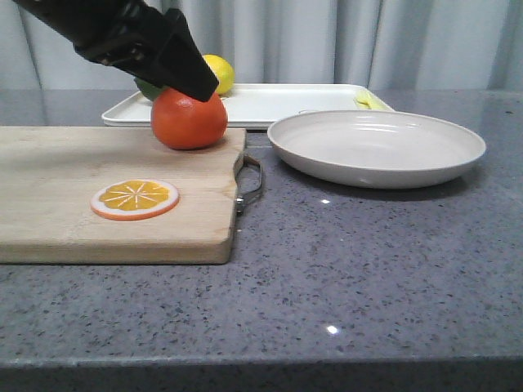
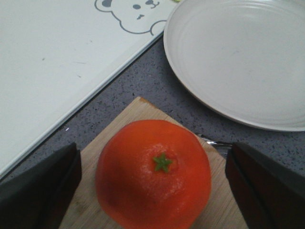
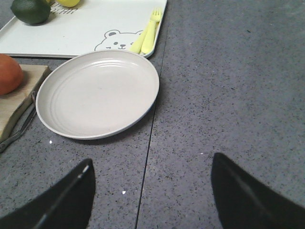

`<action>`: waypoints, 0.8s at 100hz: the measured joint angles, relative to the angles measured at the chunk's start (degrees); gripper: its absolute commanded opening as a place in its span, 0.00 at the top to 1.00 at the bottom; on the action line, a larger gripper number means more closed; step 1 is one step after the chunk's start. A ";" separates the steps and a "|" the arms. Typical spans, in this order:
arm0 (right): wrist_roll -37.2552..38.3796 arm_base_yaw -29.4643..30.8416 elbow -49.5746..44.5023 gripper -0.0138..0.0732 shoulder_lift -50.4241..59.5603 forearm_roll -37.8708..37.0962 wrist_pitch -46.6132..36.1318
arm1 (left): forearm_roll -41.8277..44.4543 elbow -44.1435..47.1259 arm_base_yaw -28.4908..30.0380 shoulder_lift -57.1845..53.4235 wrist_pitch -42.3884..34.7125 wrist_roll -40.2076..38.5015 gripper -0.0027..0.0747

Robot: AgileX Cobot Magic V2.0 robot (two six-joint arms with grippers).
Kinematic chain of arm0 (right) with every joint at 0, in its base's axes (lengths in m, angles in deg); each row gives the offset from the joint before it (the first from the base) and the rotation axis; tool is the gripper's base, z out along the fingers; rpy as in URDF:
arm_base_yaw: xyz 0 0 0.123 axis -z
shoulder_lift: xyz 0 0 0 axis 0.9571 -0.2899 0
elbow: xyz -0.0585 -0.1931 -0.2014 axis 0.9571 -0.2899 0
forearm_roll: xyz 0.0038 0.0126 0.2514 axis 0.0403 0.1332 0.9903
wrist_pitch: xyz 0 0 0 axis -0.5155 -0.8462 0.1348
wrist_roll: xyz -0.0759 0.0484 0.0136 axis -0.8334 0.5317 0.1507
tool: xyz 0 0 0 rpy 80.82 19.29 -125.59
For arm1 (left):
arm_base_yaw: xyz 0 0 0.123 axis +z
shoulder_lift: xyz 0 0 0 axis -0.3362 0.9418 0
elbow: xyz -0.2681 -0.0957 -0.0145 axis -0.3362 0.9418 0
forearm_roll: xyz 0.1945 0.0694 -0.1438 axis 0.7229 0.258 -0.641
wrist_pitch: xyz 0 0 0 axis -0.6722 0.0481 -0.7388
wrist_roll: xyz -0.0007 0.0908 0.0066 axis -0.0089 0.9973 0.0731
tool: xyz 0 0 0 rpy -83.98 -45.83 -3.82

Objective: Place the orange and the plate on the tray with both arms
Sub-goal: 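Lower the left gripper onto the orange and close around it, then carry the orange with the left gripper onto the white plate and release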

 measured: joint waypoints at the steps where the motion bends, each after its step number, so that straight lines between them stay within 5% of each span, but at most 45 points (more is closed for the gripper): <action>1: 0.00 0.00 0.00 0.24 0.00 0.00 0.00 | 0.00 0.00 0.00 0.22 0.00 0.00 0.21; 32: 0.00 0.00 0.00 0.24 0.00 0.00 0.00 | 0.00 0.00 0.00 3.45 -0.22 0.00 0.22; 61: 0.00 0.00 0.00 0.24 0.00 0.00 0.00 | 0.00 0.00 0.00 3.54 -0.22 0.00 0.57; 80: 0.00 0.00 0.00 0.24 0.00 0.00 0.00 | -0.43 0.00 -0.03 3.54 0.35 0.00 0.60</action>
